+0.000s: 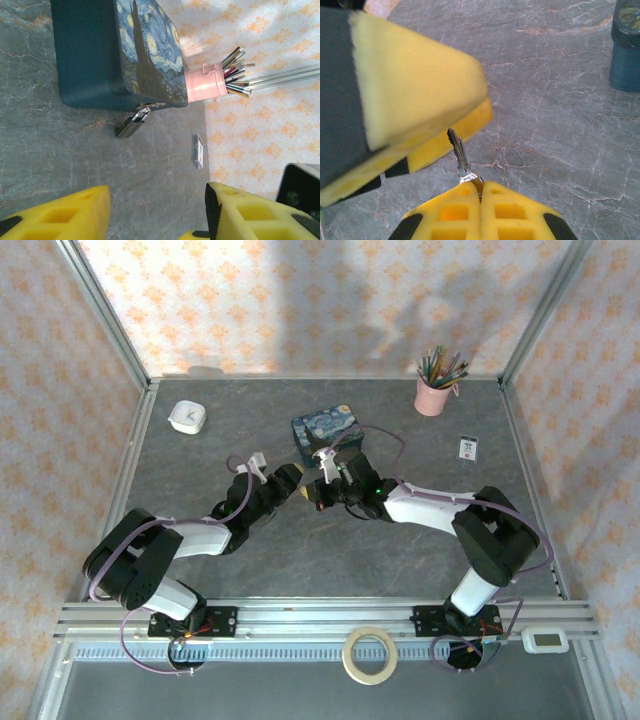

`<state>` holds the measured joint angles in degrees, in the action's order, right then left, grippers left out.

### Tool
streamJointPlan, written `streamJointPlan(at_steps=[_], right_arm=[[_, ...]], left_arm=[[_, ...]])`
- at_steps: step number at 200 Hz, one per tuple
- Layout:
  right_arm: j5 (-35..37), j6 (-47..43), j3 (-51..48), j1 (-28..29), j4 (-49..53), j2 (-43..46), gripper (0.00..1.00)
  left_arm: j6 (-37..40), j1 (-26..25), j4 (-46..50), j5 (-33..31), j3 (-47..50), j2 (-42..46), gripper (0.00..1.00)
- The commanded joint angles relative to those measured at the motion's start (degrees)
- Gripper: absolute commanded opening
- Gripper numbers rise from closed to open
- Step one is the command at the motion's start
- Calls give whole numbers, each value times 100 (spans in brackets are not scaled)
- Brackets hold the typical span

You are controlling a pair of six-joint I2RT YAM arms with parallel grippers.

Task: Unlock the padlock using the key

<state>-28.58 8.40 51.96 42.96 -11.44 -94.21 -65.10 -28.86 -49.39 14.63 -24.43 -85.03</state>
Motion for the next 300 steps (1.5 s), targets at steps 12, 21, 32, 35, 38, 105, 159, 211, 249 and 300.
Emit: streamJointPlan(at_steps=[12,21,32,35,38,105,159,211,249,300], right_arm=[[-100,81,-7,-5,-236,105,0],[-102,90,11,2,-220,91,0],[-78,77,24,4,-211,81,0],[-66,80,23,2,-210,79,0],[-61,75,24,3,-196,73,0],[383,-3,54,-28,37,265,21],[-587,-108,-209,-578,-41,750,38],[-1835,260,-196,-578,-664,302,38],[-1862,318,-222,-578,-723,203,34],[-1682,404,-266,-577,-808,167,5]], left_arm=[[-66,-68,-312,97,-124,-94,44],[-56,-73,-309,88,-124,-76,39],[-44,-75,-294,71,-124,-44,32],[-33,-73,-277,71,-133,-32,30],[-17,-69,-269,60,-133,-29,29],[250,-59,159,-72,-203,117,7],[1079,-50,922,-177,-412,551,0],[1479,-47,627,486,-405,720,0],[1479,-48,477,663,-371,731,0],[1400,-41,455,716,-368,747,11]])
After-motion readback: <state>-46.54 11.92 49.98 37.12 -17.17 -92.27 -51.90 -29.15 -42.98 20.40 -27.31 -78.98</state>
